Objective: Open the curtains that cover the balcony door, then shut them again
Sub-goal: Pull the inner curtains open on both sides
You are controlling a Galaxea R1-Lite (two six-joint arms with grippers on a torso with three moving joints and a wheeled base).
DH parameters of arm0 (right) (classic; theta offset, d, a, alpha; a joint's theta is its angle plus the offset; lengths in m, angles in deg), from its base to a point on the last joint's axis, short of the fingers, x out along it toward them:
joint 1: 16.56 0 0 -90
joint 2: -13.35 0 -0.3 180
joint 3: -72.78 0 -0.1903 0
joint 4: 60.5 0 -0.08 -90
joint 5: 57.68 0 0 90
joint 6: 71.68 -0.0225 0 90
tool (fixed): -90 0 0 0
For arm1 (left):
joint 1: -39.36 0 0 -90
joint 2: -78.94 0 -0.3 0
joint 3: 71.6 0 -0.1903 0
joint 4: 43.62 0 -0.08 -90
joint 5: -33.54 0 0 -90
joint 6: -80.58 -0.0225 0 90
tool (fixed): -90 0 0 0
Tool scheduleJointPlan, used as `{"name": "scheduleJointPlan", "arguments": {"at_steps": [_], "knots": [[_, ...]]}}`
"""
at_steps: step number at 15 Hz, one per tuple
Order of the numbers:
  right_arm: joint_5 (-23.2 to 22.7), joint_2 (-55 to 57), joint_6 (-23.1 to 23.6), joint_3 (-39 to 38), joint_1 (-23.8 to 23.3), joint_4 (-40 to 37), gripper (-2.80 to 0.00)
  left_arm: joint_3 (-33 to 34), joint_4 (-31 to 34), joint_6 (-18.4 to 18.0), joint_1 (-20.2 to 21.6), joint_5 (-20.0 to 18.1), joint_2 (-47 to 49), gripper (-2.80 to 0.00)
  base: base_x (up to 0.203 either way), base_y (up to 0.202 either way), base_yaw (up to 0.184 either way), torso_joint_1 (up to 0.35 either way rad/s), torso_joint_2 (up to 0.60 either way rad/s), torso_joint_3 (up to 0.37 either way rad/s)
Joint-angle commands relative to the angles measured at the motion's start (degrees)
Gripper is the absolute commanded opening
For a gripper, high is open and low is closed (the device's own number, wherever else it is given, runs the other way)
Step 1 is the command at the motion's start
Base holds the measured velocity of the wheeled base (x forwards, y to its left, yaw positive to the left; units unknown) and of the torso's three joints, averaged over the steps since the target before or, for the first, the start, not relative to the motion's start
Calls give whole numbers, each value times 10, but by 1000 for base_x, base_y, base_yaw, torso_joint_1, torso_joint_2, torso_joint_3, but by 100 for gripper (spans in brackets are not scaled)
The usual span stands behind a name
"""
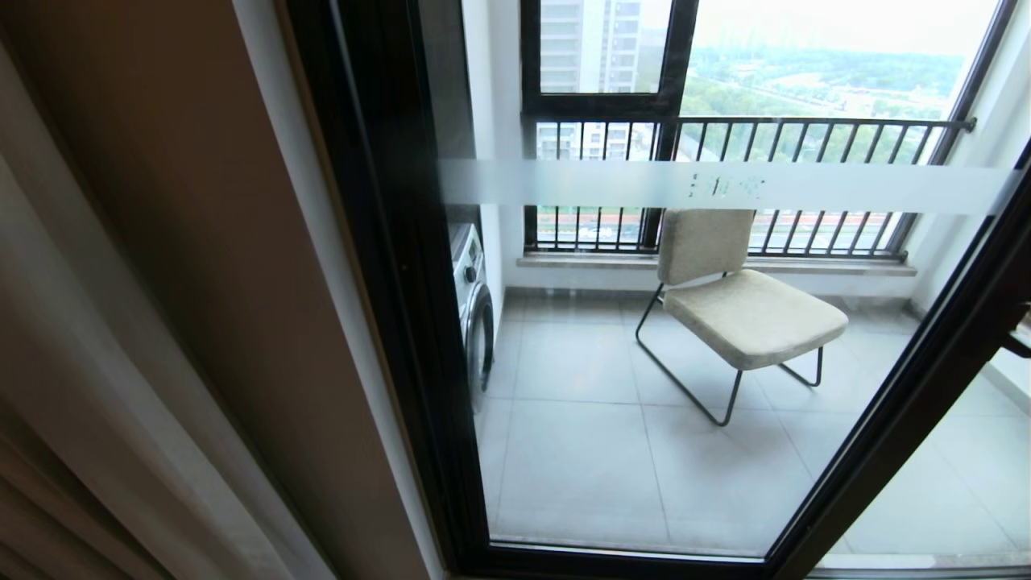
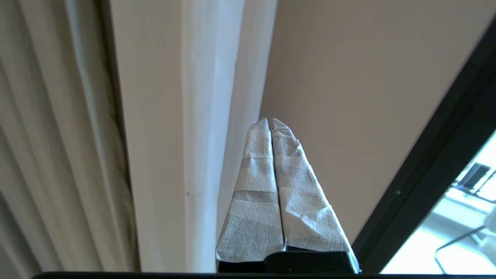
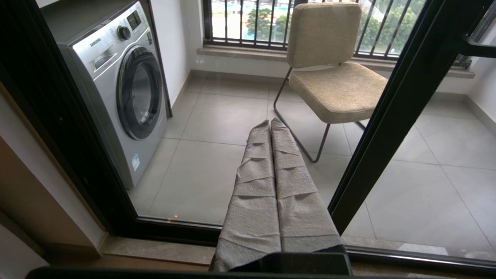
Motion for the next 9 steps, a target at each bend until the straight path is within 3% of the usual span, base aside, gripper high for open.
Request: {"name": "scheduleJointPlan", "arguments": {"at_steps": [1,9], "knots": [[0,0,1,0,0,0,-280,42,-5,-15,-4,-13,-35,-280,0,0,0,0,0,0],[0,0,1,0,0,0,-280,227,-26,-40,-55,-25,-155,-280,0,0,0,0,0,0]]}}
